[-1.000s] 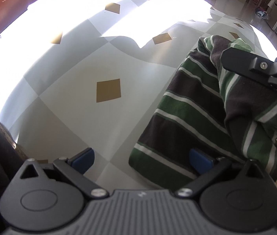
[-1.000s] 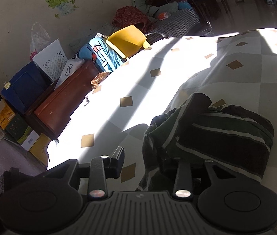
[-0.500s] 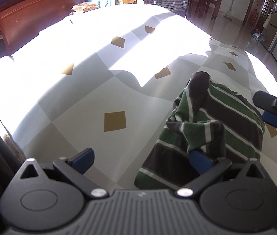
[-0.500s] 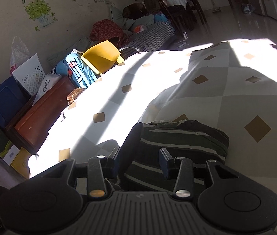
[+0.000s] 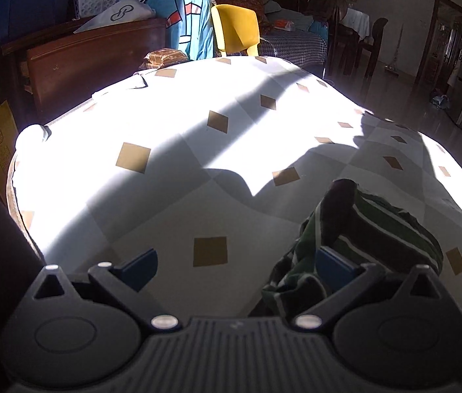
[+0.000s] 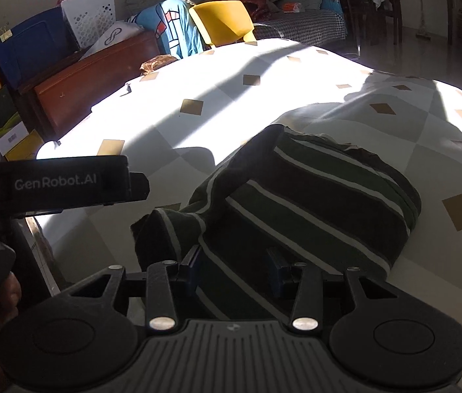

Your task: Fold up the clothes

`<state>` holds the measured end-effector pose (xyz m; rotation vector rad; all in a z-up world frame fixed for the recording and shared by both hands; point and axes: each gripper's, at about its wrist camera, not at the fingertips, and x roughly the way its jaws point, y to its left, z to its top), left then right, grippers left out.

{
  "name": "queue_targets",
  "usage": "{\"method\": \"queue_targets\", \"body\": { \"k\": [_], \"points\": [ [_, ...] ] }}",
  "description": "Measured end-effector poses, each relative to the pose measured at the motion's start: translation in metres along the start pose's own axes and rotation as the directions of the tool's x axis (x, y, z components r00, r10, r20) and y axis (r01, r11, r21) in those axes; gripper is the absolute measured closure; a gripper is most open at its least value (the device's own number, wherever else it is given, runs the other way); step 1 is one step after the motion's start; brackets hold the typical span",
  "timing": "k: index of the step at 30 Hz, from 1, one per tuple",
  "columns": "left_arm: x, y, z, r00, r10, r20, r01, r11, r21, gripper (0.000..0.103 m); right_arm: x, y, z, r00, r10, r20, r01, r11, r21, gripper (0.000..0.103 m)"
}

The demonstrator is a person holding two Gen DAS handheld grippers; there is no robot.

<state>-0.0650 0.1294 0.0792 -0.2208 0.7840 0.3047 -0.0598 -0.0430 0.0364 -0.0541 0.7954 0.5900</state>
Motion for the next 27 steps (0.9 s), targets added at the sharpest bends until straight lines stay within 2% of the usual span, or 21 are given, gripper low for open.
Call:
{"method": "queue_targets", "body": {
  "k": [3,5,8,10,13,18,22,27],
  "points": [
    [0.007,0.0,-0.002,0.999,-0.017,-0.042,0.017,1.0,-0.004,0.0,0.01,0.02,-0.009,0.998,0.055,-0.032,-0.058,0.992,-0.11,0.061],
    [0.011,-0.001,-0.004,0.998,-0.023,-0.066,0.023,1.0,-0.001,0.0,0.015,0.032,-0.019,0.995,0.076,-0.06,-0.085,0.98,-0.181,0.056],
    [0.021,-0.003,-0.007,0.994,-0.004,-0.112,0.006,1.0,0.015,0.0,0.015,0.045,-0.028,0.997,0.063,-0.048,-0.074,0.956,-0.283,0.053],
    [0.029,-0.005,-0.01,0.989,0.027,-0.146,-0.022,0.999,0.036,0.0,0.015,0.045,-0.029,0.997,0.06,-0.053,-0.073,0.952,-0.297,0.053],
    [0.041,-0.005,-0.014,0.98,0.053,-0.193,-0.045,0.998,0.042,0.0,0.013,0.038,-0.028,0.995,0.083,-0.064,-0.096,0.964,-0.249,0.053],
    [0.052,-0.008,-0.019,0.97,0.096,-0.225,-0.085,0.995,0.059,0.0,0.009,0.021,-0.026,0.993,0.088,-0.076,-0.099,0.982,-0.162,0.053],
    [0.064,-0.01,-0.023,0.957,0.128,-0.261,-0.113,0.991,0.071,0.0,0.007,0.005,-0.024,0.995,0.059,-0.078,-0.066,0.994,-0.089,0.053],
    [0.077,-0.004,-0.025,0.942,0.119,-0.312,-0.118,0.993,0.021,0.0,-0.001,-0.023,-0.02,0.998,0.02,-0.053,-0.019,1.0,0.022,0.053]
  ]
}}
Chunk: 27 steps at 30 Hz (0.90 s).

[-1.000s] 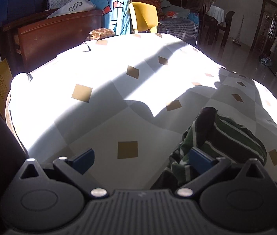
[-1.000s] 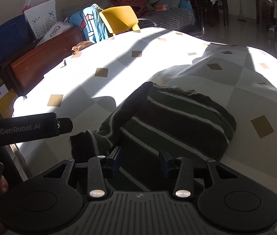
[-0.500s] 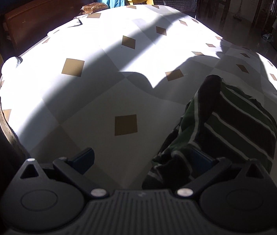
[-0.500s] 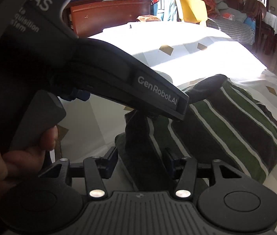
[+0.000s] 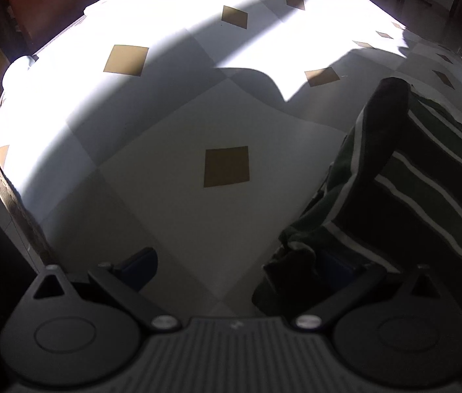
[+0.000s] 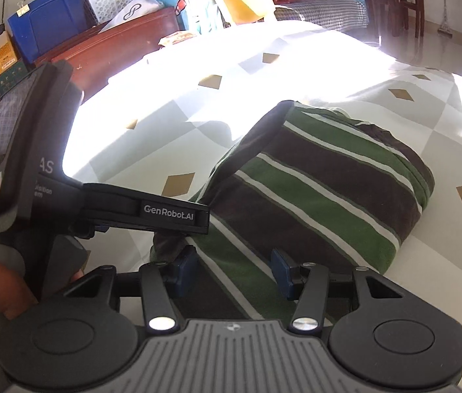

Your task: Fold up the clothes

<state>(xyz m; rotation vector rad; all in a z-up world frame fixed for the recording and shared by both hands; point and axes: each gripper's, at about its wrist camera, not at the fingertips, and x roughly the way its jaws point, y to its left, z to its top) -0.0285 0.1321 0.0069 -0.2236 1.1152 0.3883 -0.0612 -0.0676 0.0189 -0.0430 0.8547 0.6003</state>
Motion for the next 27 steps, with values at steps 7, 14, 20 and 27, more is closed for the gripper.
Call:
{"method": "queue_targets", "body": {
  "k": [7,14,20,27],
  "points": [
    [-0.001,-0.003,-0.001,1.0,0.014,0.013,-0.015,1.0,0.018,0.0,-0.011,-0.035,0.004,0.991,-0.107,0.086,0.092,0.983,0.162,0.053],
    [0.001,-0.005,0.0,1.0,0.022,0.022,-0.023,0.999,0.023,0.0,-0.017,-0.046,0.019,0.971,-0.187,0.148,0.152,0.963,0.221,0.053],
    [0.002,-0.007,0.001,0.999,0.024,0.029,-0.024,0.999,0.023,0.0,-0.014,-0.057,0.023,0.96,-0.213,0.183,0.165,0.954,0.249,0.053],
    [0.005,-0.01,0.003,0.998,0.039,0.042,-0.041,0.999,0.028,0.0,0.001,-0.066,0.031,0.954,-0.23,0.195,0.18,0.954,0.242,0.053]
  ]
}}
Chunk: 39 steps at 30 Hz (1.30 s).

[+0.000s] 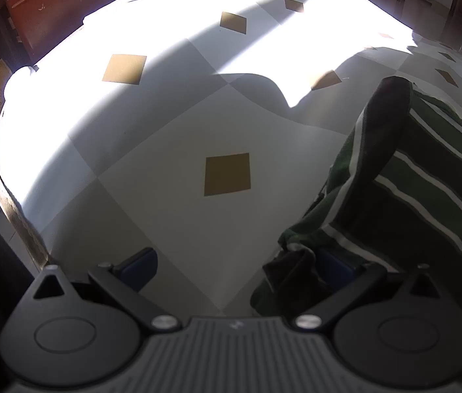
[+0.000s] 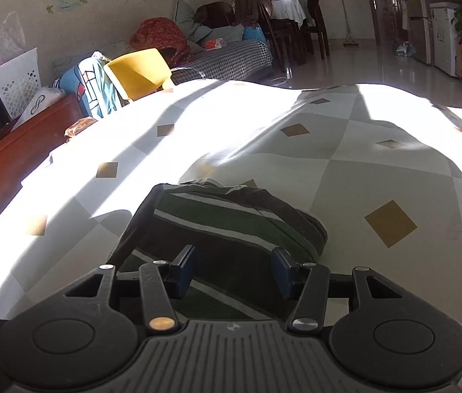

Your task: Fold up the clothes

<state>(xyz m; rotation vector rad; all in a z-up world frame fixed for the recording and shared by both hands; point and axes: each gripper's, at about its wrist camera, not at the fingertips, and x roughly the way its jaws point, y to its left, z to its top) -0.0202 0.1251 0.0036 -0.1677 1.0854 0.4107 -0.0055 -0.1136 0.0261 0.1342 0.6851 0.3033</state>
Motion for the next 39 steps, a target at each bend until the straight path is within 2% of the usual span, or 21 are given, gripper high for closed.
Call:
{"method": "queue_targets", "body": {
  "k": [3,6,10,22,30,33,39],
  "points": [
    [0.001,-0.002,0.002,1.0,0.01,0.004,-0.01,1.0,0.003,0.0,0.016,0.003,-0.005,0.997,-0.041,-0.062,0.037,0.997,-0.061,0.053],
    [0.003,-0.004,0.004,1.0,0.02,0.008,-0.02,1.0,0.001,0.0,0.021,0.012,-0.011,0.992,-0.107,-0.06,0.097,0.982,-0.162,0.053],
    [0.007,-0.005,0.009,1.0,0.022,0.009,-0.022,1.0,-0.012,0.0,0.022,0.014,-0.014,0.988,-0.138,-0.069,0.122,0.972,-0.199,0.053],
    [0.005,-0.02,0.017,0.998,0.038,0.047,-0.038,0.999,-0.003,0.0,0.013,-0.004,-0.013,0.978,-0.18,-0.106,0.165,0.977,-0.137,0.052],
    [-0.004,-0.045,0.019,0.991,0.044,0.125,-0.055,0.995,0.084,0.0,0.0,-0.016,-0.015,0.963,-0.234,-0.132,0.222,0.97,-0.095,0.052],
    [-0.006,-0.054,0.019,0.989,0.025,0.147,-0.042,0.993,0.111,0.0,-0.008,-0.022,-0.017,0.954,-0.261,-0.15,0.253,0.965,-0.072,0.052],
    [-0.006,-0.076,0.021,0.986,-0.074,0.148,0.048,0.984,0.17,0.0,-0.03,-0.038,-0.022,0.931,-0.308,-0.196,0.311,0.95,-0.016,0.052]
  ]
}}
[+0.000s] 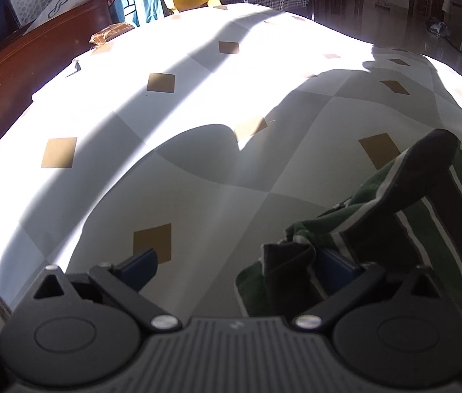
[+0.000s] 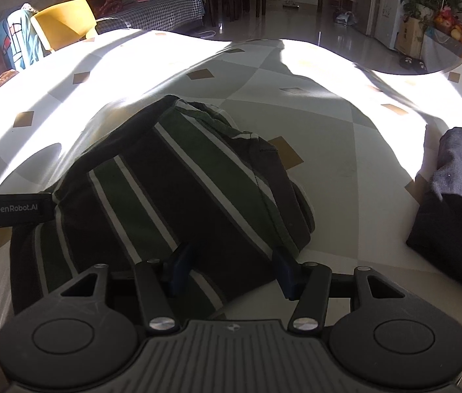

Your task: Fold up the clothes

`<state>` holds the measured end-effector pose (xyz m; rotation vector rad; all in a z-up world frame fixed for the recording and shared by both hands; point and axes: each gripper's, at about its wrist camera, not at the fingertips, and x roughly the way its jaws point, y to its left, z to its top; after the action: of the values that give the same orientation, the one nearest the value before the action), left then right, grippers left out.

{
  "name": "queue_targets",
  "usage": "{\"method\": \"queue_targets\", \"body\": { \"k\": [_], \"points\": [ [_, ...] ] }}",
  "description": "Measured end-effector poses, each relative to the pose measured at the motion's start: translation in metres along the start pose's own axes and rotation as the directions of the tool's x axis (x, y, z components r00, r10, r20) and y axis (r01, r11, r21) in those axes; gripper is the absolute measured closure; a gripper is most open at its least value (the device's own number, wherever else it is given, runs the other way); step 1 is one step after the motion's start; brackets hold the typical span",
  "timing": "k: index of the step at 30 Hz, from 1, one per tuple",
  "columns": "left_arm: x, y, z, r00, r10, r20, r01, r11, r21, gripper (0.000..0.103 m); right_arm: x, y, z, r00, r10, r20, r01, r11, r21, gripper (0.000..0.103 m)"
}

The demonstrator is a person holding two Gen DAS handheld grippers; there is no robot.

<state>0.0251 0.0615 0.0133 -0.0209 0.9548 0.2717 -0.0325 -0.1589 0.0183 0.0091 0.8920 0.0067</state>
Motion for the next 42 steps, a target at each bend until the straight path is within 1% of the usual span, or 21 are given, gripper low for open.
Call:
{"method": "queue_targets", "body": {
  "k": [4,8,12,15,17,20,22,24,28,31,35,37,39,42],
  "points": [
    [0.004,-0.012,0.003,0.998,-0.064,-0.01,0.064,0.998,0.025,0.0,-0.011,-0.013,-0.008,0.999,-0.014,-0.034,0.015,0.999,0.028,0.051],
    [0.007,-0.014,0.005,0.993,-0.116,-0.03,0.116,0.993,0.005,0.0,-0.021,-0.018,-0.017,0.998,-0.004,-0.063,0.006,1.0,0.03,0.05],
    [-0.002,-0.009,0.005,0.99,-0.141,-0.026,0.141,0.99,-0.019,0.0,-0.029,-0.028,-0.024,0.998,0.033,-0.06,-0.028,0.997,0.07,0.05],
    [-0.02,-0.004,0.003,0.989,-0.15,0.006,0.15,0.989,-0.001,0.0,-0.034,-0.035,-0.024,0.998,0.04,-0.045,-0.034,0.993,0.116,0.05],
    [-0.03,0.0,0.0,0.986,-0.167,0.019,0.167,0.986,0.008,0.0,-0.038,-0.039,-0.021,0.999,0.026,-0.022,-0.023,0.991,0.134,0.05],
    [-0.041,0.002,-0.008,0.976,-0.219,0.02,0.219,0.976,0.022,0.0,-0.044,-0.045,-0.015,0.999,0.01,0.035,-0.016,0.986,0.165,0.05],
    [-0.047,0.0,-0.014,0.969,-0.247,0.022,0.246,0.968,0.052,0.0,-0.046,-0.048,-0.012,0.998,0.008,0.06,-0.018,0.984,0.179,0.05],
    [-0.053,-0.004,-0.019,0.958,-0.286,0.023,0.282,0.955,0.094,0.0,-0.044,-0.049,-0.01,0.998,0.0,0.069,-0.013,0.984,0.18,0.05],
    [-0.056,-0.005,-0.022,0.934,-0.356,0.034,0.351,0.93,0.11,0.0,-0.04,-0.05,-0.006,0.997,-0.008,0.079,-0.006,0.983,0.184,0.05],
    [-0.051,-0.001,-0.022,0.925,-0.378,0.03,0.375,0.923,0.087,0.0,-0.037,-0.05,-0.004,0.996,-0.008,0.094,-0.009,0.983,0.183,0.05],
    [-0.043,0.002,-0.022,0.922,-0.388,0.015,0.387,0.921,0.049,0.0,-0.029,-0.047,0.0,0.995,-0.018,0.094,0.003,0.987,0.162,0.05],
    [-0.043,0.001,-0.021,0.919,-0.393,0.025,0.391,0.919,0.056,0.0,-0.027,-0.046,0.002,0.995,-0.019,0.096,0.003,0.987,0.16,0.05],
    [-0.047,-0.001,-0.021,0.91,-0.412,0.043,0.408,0.91,0.073,0.0,-0.026,-0.046,0.003,0.995,-0.018,0.102,0.001,0.987,0.162,0.05],
    [-0.054,-0.008,-0.022,0.902,-0.426,0.073,0.416,0.901,0.121,0.0,-0.026,-0.045,0.006,0.993,-0.025,0.114,0.007,0.988,0.156,0.05]
  ]
}}
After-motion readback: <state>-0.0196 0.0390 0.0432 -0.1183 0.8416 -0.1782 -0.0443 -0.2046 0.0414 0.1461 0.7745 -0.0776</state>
